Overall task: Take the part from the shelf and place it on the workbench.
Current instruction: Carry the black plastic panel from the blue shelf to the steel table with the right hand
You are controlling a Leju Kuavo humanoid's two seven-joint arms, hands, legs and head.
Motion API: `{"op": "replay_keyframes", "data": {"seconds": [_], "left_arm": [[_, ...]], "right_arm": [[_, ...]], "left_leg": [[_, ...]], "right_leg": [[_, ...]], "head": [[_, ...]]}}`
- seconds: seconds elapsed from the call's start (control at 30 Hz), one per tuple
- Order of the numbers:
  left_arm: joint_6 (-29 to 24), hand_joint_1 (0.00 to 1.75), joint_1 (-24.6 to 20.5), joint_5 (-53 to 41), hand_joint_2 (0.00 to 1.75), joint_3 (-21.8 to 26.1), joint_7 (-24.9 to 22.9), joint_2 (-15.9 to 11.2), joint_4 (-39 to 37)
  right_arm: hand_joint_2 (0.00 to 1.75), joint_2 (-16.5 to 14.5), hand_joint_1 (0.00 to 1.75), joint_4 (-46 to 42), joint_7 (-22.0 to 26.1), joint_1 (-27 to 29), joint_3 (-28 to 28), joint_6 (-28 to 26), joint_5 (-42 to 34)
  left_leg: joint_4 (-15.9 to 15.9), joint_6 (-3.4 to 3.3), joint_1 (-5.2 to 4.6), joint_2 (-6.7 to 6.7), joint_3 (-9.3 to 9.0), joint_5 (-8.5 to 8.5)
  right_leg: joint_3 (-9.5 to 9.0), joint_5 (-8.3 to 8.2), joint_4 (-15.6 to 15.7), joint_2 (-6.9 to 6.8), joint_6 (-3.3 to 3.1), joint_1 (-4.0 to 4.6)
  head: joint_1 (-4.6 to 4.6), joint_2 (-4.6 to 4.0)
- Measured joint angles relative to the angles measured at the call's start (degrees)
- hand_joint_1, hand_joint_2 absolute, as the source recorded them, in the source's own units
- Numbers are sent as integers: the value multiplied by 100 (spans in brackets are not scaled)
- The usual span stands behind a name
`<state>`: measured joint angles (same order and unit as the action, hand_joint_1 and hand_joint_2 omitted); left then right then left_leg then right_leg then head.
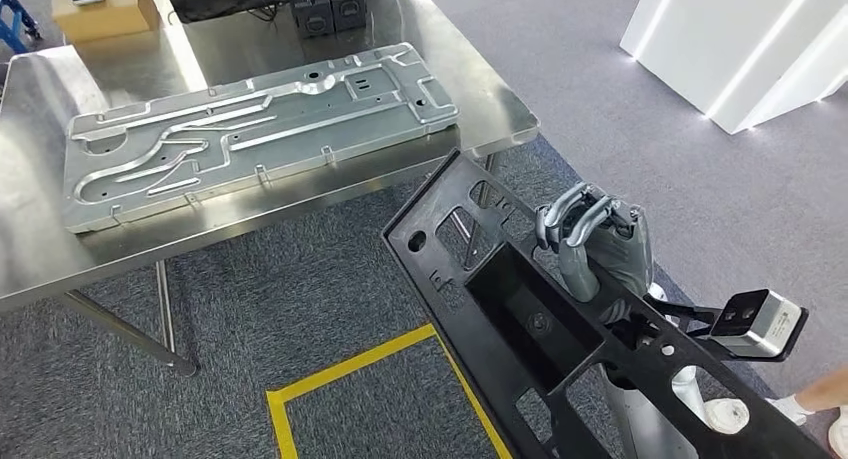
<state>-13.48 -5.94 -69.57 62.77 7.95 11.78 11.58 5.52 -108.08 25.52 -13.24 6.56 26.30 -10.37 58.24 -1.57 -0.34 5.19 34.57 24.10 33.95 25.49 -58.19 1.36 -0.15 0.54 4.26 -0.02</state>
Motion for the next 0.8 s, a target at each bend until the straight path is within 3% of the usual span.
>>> {"op": "replay_keyframes", "data": {"seconds": [0.03,0.1,0.17,0.23,0.27,0.3,0.33,0.4,0.47,0.6,0.63,0.7,0.77,0.8], "left_arm": [[3,0,5,0,175,-1,3,1,0],[8,0,7,1,175,-1,15,1,0],[9,0,-7,0,175,-1,29,-1,0],[10,0,-24,-4,175,-2,34,-4,0],[10,0,-29,-11,175,-2,30,-6,0],[8,0,-32,-22,175,-3,20,-11,0],[4,0,-33,-33,175,-3,10,-18,0],[-8,0,-35,-51,175,-3,-6,-34,0],[-16,0,-34,-53,175,-2,-6,-43,0],[-20,0,-40,-52,175,-2,-4,-44,0],[-22,0,-42,-52,175,-2,-2,-44,0],[-31,0,-50,-50,175,-2,22,-59,0],[-38,0,-71,-43,175,-2,46,-79,0],[-38,0,-81,-32,175,-2,49,-82,0]], "right_arm": [[175,12,175,-5,21,18,0,3,37],[175,30,175,-13,42,46,0,7,88],[175,39,175,-21,44,65,0,8,103],[175,46,175,-26,41,99,0,10,107],[175,49,175,-25,38,117,0,17,108],[175,52,175,-23,34,128,0,26,109],[175,55,175,-23,31,133,0,37,109],[175,62,175,-22,30,132,0,52,106],[175,67,175,-22,35,131,0,58,104],[175,72,175,-22,43,129,0,62,101],[175,76,175,-22,44,126,0,65,99],[175,85,175,-25,67,121,0,41,81],[175,88,175,-27,100,125,0,-3,87],[175,88,175,-25,107,134,0,-17,110]], "left_leg": [[-9,33,-2,7,2,2],[80,84,-8,-116,28,87],[571,137,5,-325,233,395],[1324,205,39,-420,583,750],[1553,237,56,-432,690,811],[1568,265,73,-442,690,758],[1351,287,89,-458,572,608],[568,308,118,-517,160,262],[105,307,128,-564,-77,145],[84,268,99,-563,-95,190],[83,237,92,-548,-93,181],[38,107,93,-500,-100,128],[8,0,96,-446,-100,95],[8,-11,92,-418,-93,91]], "right_leg": [[-9,-18,35,-8,-11,-7],[-63,-53,124,-41,-40,-41],[-109,-71,183,-98,-65,-66],[-111,-60,176,-161,-76,-68],[-109,-52,167,-189,-71,-71],[-108,-42,153,-213,-58,-78],[-109,-26,132,-230,-41,-87],[-109,19,68,-253,5,-102],[-105,49,25,-266,35,-106],[-92,60,8,-267,56,-86],[-85,62,0,-267,66,-79],[-58,120,-78,-245,145,-96],[129,383,-502,-209,230,-124],[309,578,-884,-196,246,-128]], "head": [[0,0],[1,0],[1,0],[1,0],[1,0],[1,0],[1,0],[1,0],[0,0],[0,0],[1,0],[1,0],[0,0],[0,0]]}}
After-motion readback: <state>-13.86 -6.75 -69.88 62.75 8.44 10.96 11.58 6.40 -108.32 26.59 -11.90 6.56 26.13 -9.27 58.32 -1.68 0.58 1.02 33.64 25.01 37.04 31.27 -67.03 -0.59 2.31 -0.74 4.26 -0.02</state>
